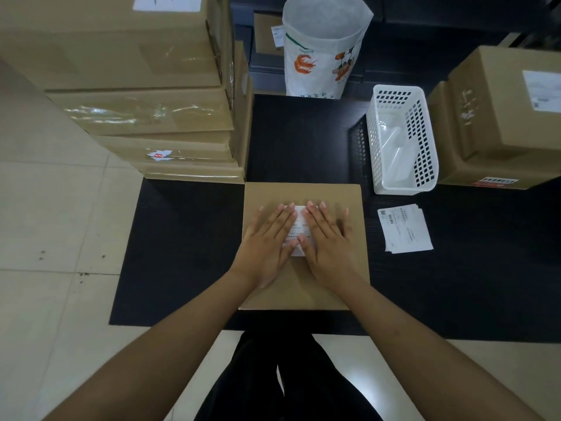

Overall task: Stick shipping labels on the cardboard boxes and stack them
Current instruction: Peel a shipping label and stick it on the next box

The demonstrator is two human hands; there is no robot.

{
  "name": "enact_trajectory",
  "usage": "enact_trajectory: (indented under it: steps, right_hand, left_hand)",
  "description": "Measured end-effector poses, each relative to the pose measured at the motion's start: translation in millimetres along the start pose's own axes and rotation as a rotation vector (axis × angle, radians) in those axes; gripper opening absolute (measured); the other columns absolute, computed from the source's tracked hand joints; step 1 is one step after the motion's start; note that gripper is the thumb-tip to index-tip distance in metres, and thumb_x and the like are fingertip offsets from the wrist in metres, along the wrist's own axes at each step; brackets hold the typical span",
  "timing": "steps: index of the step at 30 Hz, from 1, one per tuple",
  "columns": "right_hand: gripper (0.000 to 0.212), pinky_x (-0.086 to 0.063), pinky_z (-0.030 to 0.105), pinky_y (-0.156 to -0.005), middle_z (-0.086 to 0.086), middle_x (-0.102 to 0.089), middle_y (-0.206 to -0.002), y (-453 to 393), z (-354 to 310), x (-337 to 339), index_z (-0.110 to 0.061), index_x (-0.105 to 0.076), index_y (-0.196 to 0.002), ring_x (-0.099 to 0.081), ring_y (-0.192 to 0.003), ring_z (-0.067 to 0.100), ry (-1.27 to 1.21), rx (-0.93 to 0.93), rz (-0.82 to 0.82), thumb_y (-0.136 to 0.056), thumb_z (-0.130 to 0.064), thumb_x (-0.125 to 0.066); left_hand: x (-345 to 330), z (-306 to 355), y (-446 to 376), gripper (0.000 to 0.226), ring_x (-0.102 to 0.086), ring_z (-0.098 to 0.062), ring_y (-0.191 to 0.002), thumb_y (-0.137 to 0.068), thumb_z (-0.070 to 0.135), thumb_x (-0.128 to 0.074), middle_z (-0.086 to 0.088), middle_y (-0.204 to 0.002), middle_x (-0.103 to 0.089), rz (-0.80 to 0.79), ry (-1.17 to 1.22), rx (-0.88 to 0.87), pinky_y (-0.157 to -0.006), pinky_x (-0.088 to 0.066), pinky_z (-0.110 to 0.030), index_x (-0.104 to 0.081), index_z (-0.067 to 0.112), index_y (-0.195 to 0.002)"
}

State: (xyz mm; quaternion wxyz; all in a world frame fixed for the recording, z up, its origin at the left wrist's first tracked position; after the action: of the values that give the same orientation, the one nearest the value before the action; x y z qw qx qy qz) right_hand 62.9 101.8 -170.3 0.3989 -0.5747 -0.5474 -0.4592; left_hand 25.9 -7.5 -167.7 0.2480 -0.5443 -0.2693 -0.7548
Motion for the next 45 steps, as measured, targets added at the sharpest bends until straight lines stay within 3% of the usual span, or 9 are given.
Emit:
enact_trajectory:
  steps: [5, 10, 15, 20, 28, 33, 35, 40, 45]
  right_hand:
    - [0.065, 0.008, 0.046, -0.119, 0.001, -0.03, -0.156, 4.5, 9.3, 3.9, -0.011, -0.033, -0.148, -0.011, -0.148, 0.018, -0.005, -0.143, 0.083, -0.1, -0.048, -0.01]
    - [0.074, 0.005, 0.041, -0.12, 0.009, -0.011, -0.161, 8.1, 18.7, 6.2, -0.006, -0.014, -0.152, 0.001, -0.149, 0.023, -0.065, -0.236, 0.122, -0.098, -0.054, -0.002]
    - [0.07, -0.011, 0.043, -0.119, 0.018, -0.032, -0.153, 17.5, -3.4, -7.3, 0.003, -0.031, -0.145, -0.012, -0.147, 0.023, -0.043, 0.249, -0.003, -0.102, -0.05, -0.015]
    - [0.066, -0.012, 0.044, -0.118, 0.012, -0.04, -0.15, 20.7, -2.8, -5.1, -0.001, -0.043, -0.141, -0.027, -0.142, 0.023, 0.023, 0.231, 0.018, -0.102, -0.048, -0.019]
    - [0.076, 0.002, 0.039, -0.121, 0.013, -0.012, -0.16, 34.3, 19.3, 0.9, -0.001, -0.017, -0.151, -0.004, -0.149, 0.025, -0.051, -0.126, 0.066, -0.099, -0.056, -0.014]
    - [0.067, -0.011, 0.041, -0.119, 0.018, -0.026, -0.156, 48.3, -4.4, -7.5, 0.002, -0.029, -0.147, -0.014, -0.147, 0.027, 0.014, 0.374, -0.053, -0.103, -0.047, -0.016]
    - [0.067, -0.015, 0.042, -0.117, 0.015, -0.026, -0.156, 51.9, -3.3, -13.2, 0.0, -0.029, -0.148, -0.016, -0.147, 0.025, 0.066, 0.466, -0.101, -0.103, -0.048, -0.016]
    - [0.065, -0.016, 0.047, -0.117, 0.01, -0.027, -0.156, 54.6, 1.6, -9.1, -0.005, -0.028, -0.148, -0.02, -0.146, 0.022, 0.131, 0.357, -0.084, -0.102, -0.049, -0.013]
    - [0.065, -0.011, 0.048, -0.118, 0.008, -0.024, -0.158, 60.9, 27.2, -4.1, -0.008, -0.028, -0.15, -0.015, -0.148, 0.023, 0.103, 0.003, -0.024, -0.1, -0.049, -0.019]
  left_hand:
    - [1.5, -17.1, 4.8, 0.067, 0.002, -0.016, -0.148, -0.097, 0.043, 0.013, -0.001, -0.159, -0.002, 0.085, -0.04, 0.208, -0.118, 0.009, -0.04, -0.009, 0.012, -0.152]
    - [3.9, -21.1, 8.6, 0.061, 0.008, -0.017, -0.147, -0.1, 0.042, -0.002, -0.002, -0.159, 0.002, 0.152, 0.068, 0.283, -0.118, 0.012, -0.034, -0.004, 0.011, -0.151]
    - [-7.8, 11.3, 21.7, 0.063, 0.013, -0.011, -0.147, -0.102, 0.047, -0.017, 0.0, -0.16, 0.005, -0.043, 0.12, -0.184, -0.119, 0.01, -0.032, -0.003, 0.013, -0.153]
    - [-10.9, 10.5, 22.5, 0.064, -0.002, -0.016, -0.148, -0.101, 0.048, -0.002, -0.005, -0.16, -0.009, -0.002, -0.024, -0.159, -0.119, 0.001, -0.037, -0.013, 0.01, -0.152]
    - [-5.3, -22.8, 37.0, 0.069, 0.009, -0.016, -0.147, -0.099, 0.051, 0.001, -0.006, -0.159, 0.004, 0.178, 0.131, 0.331, -0.118, 0.013, -0.028, -0.002, 0.006, -0.15]
    - [-18.4, 30.4, 52.9, 0.063, -0.002, -0.02, -0.148, -0.103, 0.045, -0.008, -0.013, -0.159, -0.012, 0.039, -0.023, -0.212, -0.119, -0.004, -0.038, -0.013, 0.005, -0.151]
    - [-24.1, 29.7, 57.2, 0.062, -0.009, -0.02, -0.148, -0.103, 0.044, -0.009, -0.011, -0.158, -0.017, 0.032, -0.073, -0.231, -0.117, -0.01, -0.04, -0.017, 0.006, -0.151]
    - [-23.9, 27.0, 55.6, 0.06, -0.02, -0.023, -0.145, -0.104, 0.04, -0.007, -0.012, -0.156, -0.024, 0.045, -0.094, -0.109, -0.116, -0.015, -0.04, -0.023, 0.003, -0.149]
    - [-21.1, -0.4, 69.7, 0.067, -0.009, -0.023, -0.148, -0.1, 0.046, -0.016, -0.011, -0.159, -0.011, 0.106, -0.037, 0.316, -0.118, -0.006, -0.04, -0.014, 0.003, -0.151]
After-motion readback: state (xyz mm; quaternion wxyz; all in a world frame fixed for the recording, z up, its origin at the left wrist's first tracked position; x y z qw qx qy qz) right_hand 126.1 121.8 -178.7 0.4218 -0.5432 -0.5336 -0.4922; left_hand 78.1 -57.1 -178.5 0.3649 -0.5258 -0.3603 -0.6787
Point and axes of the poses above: each hand's wrist, its own y-axis away from the middle knuckle, its own x-axis out of the back of the hand, z = x × y, the point moved 8 cm from there along -y, towards the middle knuckle
